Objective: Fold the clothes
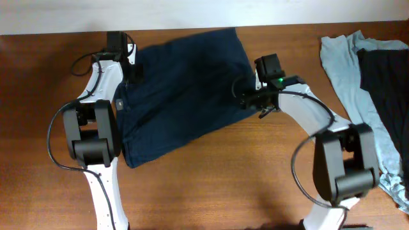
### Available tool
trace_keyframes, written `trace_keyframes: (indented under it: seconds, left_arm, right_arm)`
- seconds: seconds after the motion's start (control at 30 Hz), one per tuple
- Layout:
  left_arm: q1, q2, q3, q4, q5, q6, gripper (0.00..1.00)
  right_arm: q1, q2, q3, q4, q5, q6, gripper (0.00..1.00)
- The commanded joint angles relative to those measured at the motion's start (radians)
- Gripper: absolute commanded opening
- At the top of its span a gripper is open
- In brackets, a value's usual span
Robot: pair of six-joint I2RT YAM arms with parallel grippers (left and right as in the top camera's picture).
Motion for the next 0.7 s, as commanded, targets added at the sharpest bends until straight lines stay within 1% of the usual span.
trace_keyframes:
  seconds: [0.0, 0.03, 0.1, 0.13, 0.2, 0.27, 0.33, 0.4, 0.47, 0.53, 0.67]
  left_arm:
    - [-0.017, 0.098, -0.048, -0.048, 0.027, 0.005, 0.0]
    - [-0.017, 0.097, -0.048, -0.052, 0.027, 0.005, 0.0]
    - [-0.017, 0.097, -0.048, -0.06, 0.027, 0.005, 0.0]
    - [-0.017, 0.096, -0.048, -0.062, 0.026, 0.005, 0.0]
    - [-0.016, 0.096, -0.048, -0.065, 0.026, 0.005, 0.0]
    - [-0.016, 0.096, -0.048, -0.066, 0.027, 0.005, 0.0]
    - [-0.016, 0.096, -0.048, -0.07, 0.027, 0.005, 0.0]
    - [-0.016, 0.095, -0.047, -0.07, 0.026, 0.005, 0.0]
    - [-0.014, 0.093, -0.039, -0.073, 0.026, 0.005, 0.0]
    - [-0.015, 0.093, -0.03, -0.073, 0.026, 0.005, 0.0]
    - [-0.015, 0.093, -0.01, -0.073, 0.027, 0.022, 0.0]
  right_arm:
    - [-0.014, 0.072, -0.004, 0.017, -0.014, 0.074, 0.66]
    - [-0.014, 0.086, -0.004, 0.018, -0.014, 0.074, 0.63]
    - [-0.014, 0.113, -0.004, 0.016, -0.009, 0.073, 0.43]
    - [-0.015, 0.116, -0.004, 0.016, -0.01, 0.073, 0.35]
    - [-0.014, 0.119, -0.004, 0.017, 0.013, 0.073, 0.25]
    - [-0.015, 0.118, -0.003, 0.009, 0.048, 0.073, 0.04]
    - [-0.026, 0.108, 0.008, -0.05, 0.076, 0.072, 0.04]
    - [-0.043, 0.078, 0.018, -0.151, 0.122, 0.072, 0.04]
    - [-0.067, 0.034, 0.018, -0.266, 0.22, 0.072, 0.04]
    - [-0.084, 0.012, 0.018, -0.336, 0.266, 0.072, 0.04]
    - [-0.102, 0.001, 0.018, -0.436, 0.27, 0.072, 0.04]
